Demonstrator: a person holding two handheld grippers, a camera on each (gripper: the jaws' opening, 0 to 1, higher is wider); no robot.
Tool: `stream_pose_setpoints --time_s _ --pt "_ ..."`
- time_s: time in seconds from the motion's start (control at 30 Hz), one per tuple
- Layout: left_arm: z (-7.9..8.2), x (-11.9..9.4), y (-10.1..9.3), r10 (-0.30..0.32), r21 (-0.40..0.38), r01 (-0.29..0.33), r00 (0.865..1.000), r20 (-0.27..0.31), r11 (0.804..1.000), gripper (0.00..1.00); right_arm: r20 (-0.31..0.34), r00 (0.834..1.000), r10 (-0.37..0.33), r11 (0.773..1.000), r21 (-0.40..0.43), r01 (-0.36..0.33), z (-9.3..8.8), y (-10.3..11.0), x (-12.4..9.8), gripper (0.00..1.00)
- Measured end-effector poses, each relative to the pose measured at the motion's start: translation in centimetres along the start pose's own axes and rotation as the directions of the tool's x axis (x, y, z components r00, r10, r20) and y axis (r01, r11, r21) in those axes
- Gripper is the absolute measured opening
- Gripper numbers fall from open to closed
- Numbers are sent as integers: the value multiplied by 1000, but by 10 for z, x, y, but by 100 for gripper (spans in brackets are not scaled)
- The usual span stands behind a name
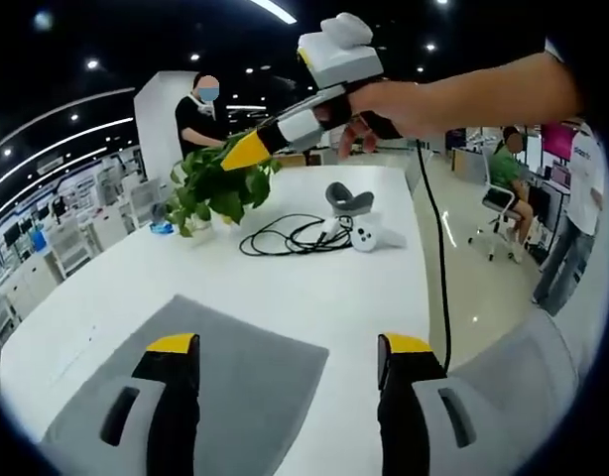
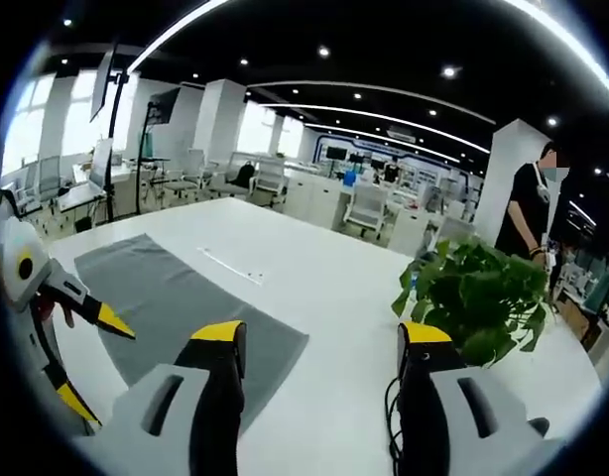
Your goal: Fold the towel on the table until its edges align and the towel forms a compact rectangular stack.
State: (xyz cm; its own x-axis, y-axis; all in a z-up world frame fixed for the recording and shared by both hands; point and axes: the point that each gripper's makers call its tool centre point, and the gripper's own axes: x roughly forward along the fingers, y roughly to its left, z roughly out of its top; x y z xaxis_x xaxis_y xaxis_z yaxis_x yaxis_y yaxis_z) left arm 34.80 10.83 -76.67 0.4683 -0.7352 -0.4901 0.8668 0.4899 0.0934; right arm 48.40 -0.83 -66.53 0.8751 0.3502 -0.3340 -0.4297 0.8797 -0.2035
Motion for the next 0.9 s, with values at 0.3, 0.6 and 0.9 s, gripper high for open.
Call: stream_pose_setpoints --time_s 0.3,0.6,0.9 --pt "-9 27 -9 -13 -16 12 998 -64 1000 67 -39 998 48 998 44 -47 -23 -6 34 57" --pt "-33 51 -11 -11 6 12 987 -161 1000 60 -76 992 105 992 74 -99 -45 -8 76 54" --pt "-57 75 -16 -34 -20 30 976 -217 999 48 -121 980 161 985 89 -151 -74 2 110 48"
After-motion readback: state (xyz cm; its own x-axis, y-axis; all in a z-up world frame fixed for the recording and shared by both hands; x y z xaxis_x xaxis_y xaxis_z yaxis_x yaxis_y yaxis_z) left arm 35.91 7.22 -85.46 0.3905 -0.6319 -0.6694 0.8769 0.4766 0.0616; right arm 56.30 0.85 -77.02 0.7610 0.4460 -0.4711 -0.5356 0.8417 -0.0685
